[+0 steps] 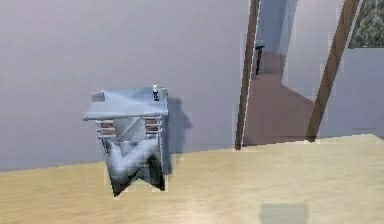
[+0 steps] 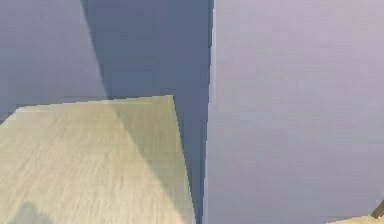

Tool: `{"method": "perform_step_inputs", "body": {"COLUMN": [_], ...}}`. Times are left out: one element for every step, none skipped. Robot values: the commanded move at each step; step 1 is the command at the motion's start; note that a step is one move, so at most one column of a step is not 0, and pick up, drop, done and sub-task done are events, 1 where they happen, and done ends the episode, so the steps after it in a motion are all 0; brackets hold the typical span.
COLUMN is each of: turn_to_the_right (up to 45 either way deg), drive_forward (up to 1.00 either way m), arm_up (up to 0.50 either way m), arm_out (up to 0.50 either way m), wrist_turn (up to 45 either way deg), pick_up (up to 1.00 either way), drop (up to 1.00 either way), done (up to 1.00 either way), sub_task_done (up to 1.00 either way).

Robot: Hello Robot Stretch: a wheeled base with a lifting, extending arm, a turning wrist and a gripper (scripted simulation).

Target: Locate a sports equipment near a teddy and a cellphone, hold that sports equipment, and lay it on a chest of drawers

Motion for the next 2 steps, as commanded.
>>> {"method": "perform_step_inputs", "body": {"turn_to_the_right": [30.0,0.0], "drive_forward": [0.0,1.0], "arm_up": [0.0,0.0], "arm_out": [0.0,0.0], "wrist_turn": [0.0,0.0], "pick_up": [0.0,0.0], "drop": [0.0,0.0], "done": [0.0,0.0], "sub_task_done": [0.0,0.0]}}
